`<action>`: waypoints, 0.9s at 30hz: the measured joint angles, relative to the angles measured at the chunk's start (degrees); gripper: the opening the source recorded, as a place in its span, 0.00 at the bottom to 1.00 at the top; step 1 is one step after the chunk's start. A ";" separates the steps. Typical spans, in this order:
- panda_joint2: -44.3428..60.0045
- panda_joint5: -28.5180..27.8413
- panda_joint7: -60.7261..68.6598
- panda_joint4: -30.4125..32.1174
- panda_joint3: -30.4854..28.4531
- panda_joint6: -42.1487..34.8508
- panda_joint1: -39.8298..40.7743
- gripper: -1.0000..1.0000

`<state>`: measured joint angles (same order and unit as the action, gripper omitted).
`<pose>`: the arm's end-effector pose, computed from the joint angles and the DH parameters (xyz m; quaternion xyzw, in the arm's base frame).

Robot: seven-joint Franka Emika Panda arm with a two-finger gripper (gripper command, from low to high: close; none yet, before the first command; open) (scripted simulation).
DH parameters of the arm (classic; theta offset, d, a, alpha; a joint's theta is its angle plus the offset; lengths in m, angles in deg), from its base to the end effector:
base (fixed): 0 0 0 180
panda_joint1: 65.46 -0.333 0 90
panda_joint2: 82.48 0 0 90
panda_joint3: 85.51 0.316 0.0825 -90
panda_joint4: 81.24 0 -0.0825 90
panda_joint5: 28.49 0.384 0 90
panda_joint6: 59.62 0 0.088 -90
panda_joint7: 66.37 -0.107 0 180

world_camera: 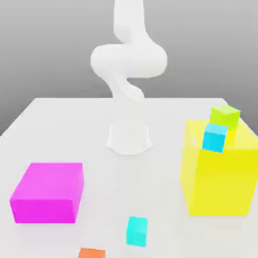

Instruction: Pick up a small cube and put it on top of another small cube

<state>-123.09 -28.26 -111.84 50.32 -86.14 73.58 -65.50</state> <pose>0.3793 -0.0053 0.6827 -0.8581 0.3657 -0.3309 0.1428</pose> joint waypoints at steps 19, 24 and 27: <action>39.82 2.98 3.59 -1.69 -3.89 10.84 1.15 0.50; 50.20 3.53 4.38 -2.13 -4.20 13.68 1.98 0.50; 56.41 3.66 4.70 -2.38 -4.45 15.39 2.47 0.50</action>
<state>-66.67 -24.60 -107.15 47.94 -90.59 88.97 -63.03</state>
